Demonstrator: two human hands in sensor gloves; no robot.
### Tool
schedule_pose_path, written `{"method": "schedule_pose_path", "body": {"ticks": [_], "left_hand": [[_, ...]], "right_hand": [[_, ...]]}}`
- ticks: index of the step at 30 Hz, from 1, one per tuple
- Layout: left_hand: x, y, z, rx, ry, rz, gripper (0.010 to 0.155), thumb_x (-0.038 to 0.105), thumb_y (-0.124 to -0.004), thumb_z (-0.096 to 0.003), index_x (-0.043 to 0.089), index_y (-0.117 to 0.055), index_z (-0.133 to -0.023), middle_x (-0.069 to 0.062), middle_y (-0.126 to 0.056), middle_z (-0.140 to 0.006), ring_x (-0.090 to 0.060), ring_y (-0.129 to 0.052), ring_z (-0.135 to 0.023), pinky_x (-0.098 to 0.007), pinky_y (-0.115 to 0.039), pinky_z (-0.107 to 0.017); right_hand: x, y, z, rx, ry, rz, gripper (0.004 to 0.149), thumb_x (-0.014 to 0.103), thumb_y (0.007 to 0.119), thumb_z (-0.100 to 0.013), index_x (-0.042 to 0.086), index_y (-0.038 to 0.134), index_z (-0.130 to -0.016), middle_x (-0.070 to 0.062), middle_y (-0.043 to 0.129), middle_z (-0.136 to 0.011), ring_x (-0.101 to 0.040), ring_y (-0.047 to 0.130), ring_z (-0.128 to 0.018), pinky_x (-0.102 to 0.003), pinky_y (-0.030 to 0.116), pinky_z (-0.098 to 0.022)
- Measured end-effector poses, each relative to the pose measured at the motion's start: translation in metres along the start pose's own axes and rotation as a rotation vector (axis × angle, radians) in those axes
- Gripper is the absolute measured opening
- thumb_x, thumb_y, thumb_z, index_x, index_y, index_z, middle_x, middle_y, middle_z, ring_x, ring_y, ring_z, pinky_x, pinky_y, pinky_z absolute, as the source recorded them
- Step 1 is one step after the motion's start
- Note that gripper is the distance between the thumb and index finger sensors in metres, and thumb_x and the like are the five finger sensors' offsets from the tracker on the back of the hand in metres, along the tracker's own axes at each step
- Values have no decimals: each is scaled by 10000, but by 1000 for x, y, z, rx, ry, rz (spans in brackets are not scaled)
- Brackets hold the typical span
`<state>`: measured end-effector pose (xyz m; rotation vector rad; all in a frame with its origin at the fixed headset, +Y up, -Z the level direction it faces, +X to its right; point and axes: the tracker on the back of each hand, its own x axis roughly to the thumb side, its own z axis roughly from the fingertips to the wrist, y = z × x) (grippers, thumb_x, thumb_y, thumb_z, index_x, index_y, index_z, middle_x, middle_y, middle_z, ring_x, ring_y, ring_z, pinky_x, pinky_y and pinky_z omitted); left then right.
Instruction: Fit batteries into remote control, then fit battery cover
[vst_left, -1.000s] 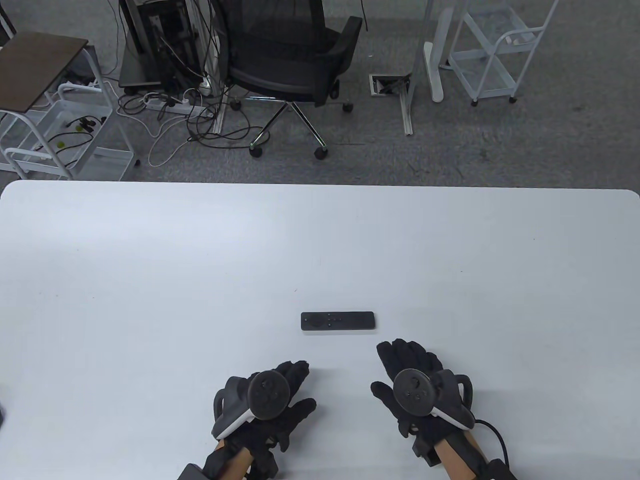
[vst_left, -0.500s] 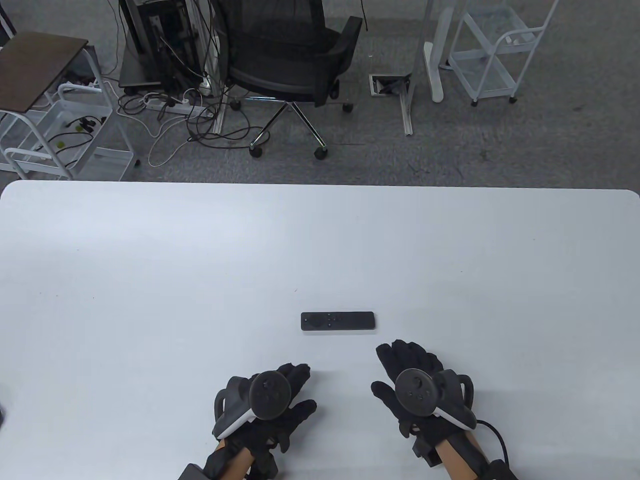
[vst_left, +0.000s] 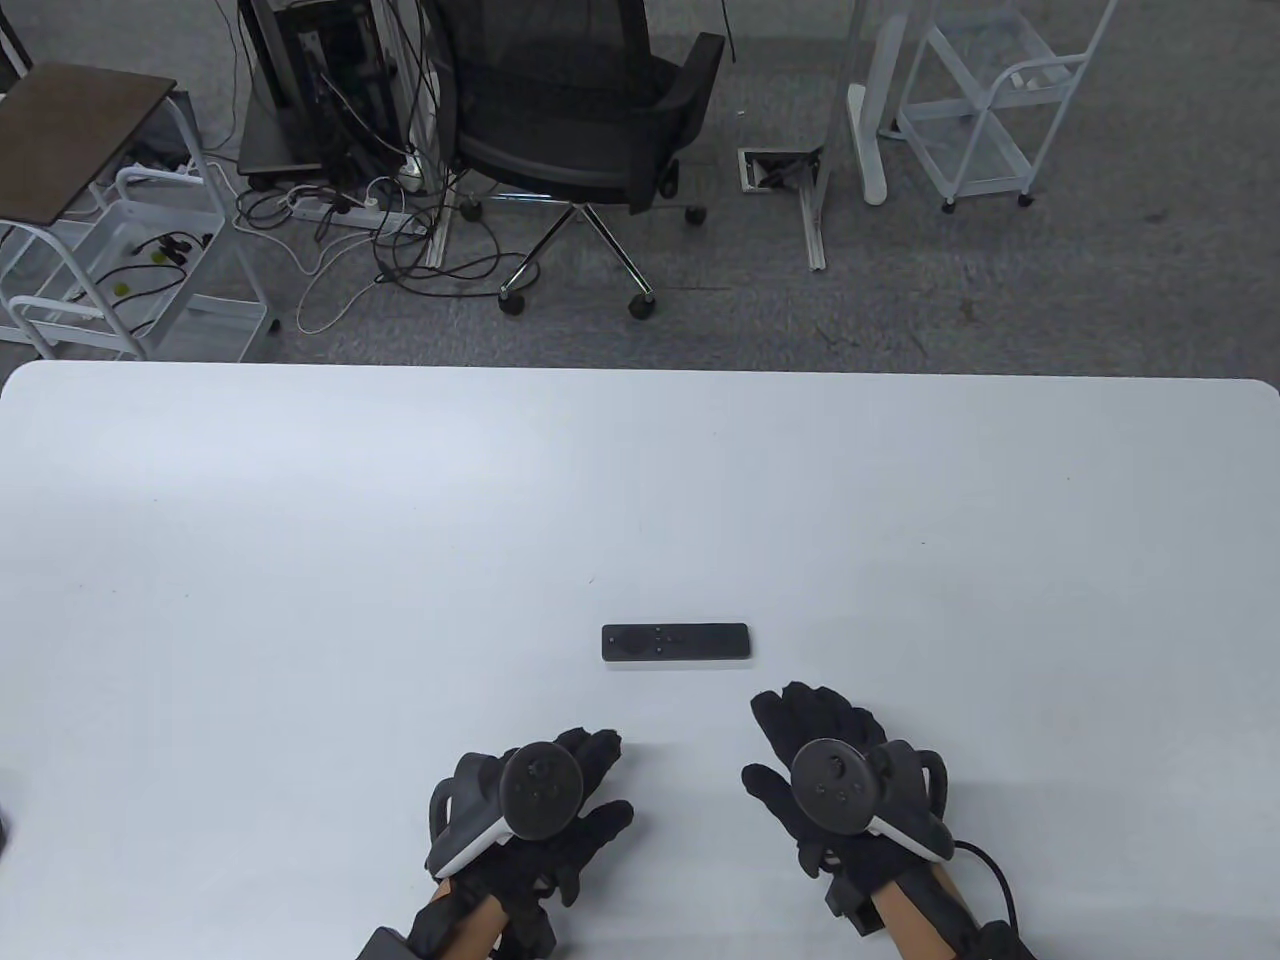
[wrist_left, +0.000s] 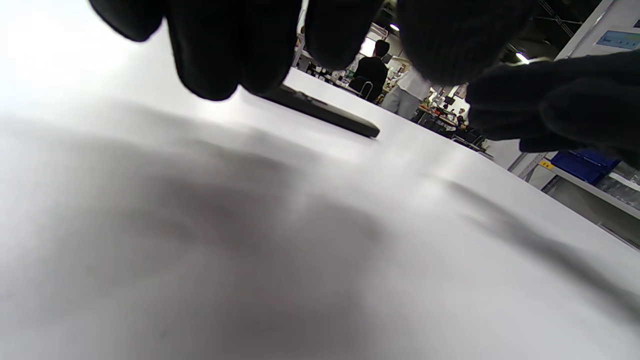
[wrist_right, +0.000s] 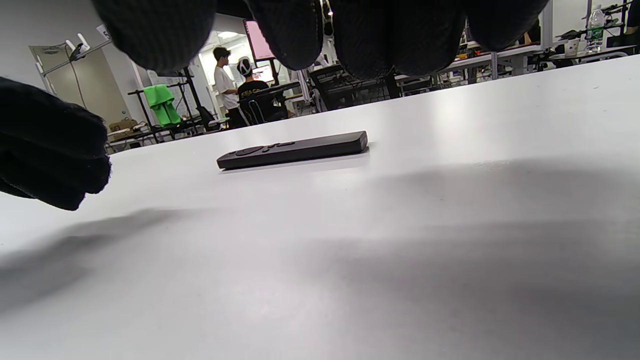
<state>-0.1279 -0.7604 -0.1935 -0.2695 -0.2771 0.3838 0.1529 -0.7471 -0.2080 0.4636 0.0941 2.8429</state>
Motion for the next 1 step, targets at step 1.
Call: {"method": "schedule_pose_path", "body": {"ticks": [1], "left_hand": [[0,0,0,-1,0,-1,740,584,-784,-453,266,-623,-1102,-156,-698,-1157,-433,-770,-1008,-640,-566,-800]], "right_hand": [[0,0,0,0,1,1,738,504,749,-453,123,640,-1075,-295,646,-1121,-580,640,-978,-715,535,-681]]}}
